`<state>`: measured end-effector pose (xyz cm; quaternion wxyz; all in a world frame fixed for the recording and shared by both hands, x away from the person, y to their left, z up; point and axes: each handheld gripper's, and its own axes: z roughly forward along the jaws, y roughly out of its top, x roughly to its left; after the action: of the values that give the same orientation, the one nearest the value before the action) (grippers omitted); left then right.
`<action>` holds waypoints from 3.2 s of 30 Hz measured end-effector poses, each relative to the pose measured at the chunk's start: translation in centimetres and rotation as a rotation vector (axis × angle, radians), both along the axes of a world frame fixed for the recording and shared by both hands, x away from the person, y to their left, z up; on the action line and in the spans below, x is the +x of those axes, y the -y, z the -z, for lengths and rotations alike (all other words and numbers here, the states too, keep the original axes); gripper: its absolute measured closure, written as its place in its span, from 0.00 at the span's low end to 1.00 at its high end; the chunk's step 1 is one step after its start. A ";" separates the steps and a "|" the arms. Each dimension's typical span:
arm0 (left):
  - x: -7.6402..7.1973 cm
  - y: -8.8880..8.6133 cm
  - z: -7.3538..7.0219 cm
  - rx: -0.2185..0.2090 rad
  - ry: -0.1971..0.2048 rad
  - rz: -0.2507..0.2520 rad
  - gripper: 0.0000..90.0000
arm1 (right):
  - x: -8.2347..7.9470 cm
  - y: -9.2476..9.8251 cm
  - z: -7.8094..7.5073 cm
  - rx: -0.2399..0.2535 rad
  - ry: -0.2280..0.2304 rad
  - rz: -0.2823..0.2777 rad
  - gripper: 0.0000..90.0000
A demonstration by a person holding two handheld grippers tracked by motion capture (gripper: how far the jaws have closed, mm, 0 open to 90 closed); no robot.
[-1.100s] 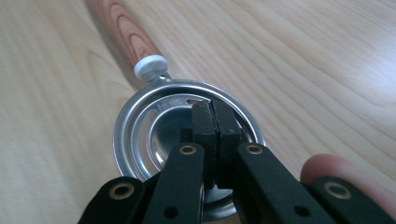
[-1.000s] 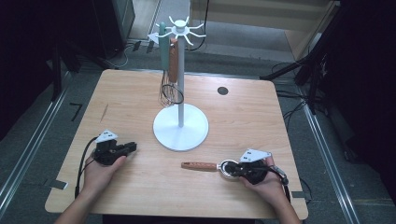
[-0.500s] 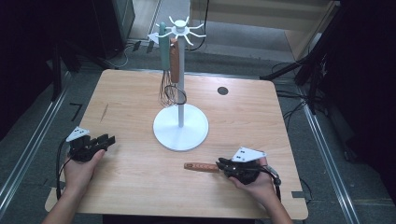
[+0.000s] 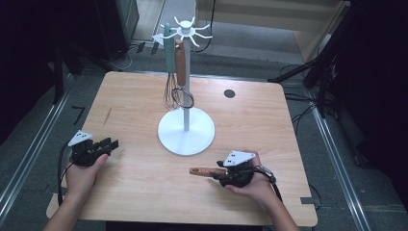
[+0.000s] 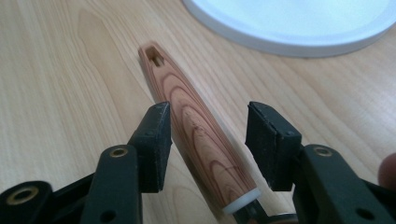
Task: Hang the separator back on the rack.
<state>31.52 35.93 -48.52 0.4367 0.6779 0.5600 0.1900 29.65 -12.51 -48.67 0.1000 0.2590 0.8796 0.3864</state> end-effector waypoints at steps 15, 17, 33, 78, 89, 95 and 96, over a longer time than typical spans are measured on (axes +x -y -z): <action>0.0 0.0 0.0 0.019 0.008 -0.001 0.68 | -1.3 -3.4 -0.7 0.057 0.013 -0.047 1.00; -0.1 0.1 -0.1 0.020 0.006 0.001 0.68 | -1.1 -4.4 -0.5 0.048 0.008 -0.051 1.00; 0.0 0.1 0.0 0.018 0.001 0.008 0.69 | 0.8 -4.1 0.8 -0.005 -0.033 0.107 1.00; 0.1 0.0 0.0 0.008 -0.013 0.011 0.69 | 5.7 2.4 0.4 -0.085 0.006 0.116 0.56; 0.1 0.0 0.0 0.007 -0.012 0.012 0.69 | 4.1 3.8 0.0 -0.087 -0.002 0.103 0.72; 0.1 0.0 0.0 0.005 -0.014 0.013 0.69 | 3.7 5.1 0.0 -0.101 -0.012 0.146 0.77; 0.1 0.0 0.0 0.005 -0.014 0.014 0.69 | 3.7 5.3 0.1 -0.110 -0.023 0.145 0.77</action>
<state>31.62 35.93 -48.55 0.4322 0.6843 0.5579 0.1835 33.31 -17.81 -48.76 0.1314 0.3207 0.8794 0.3263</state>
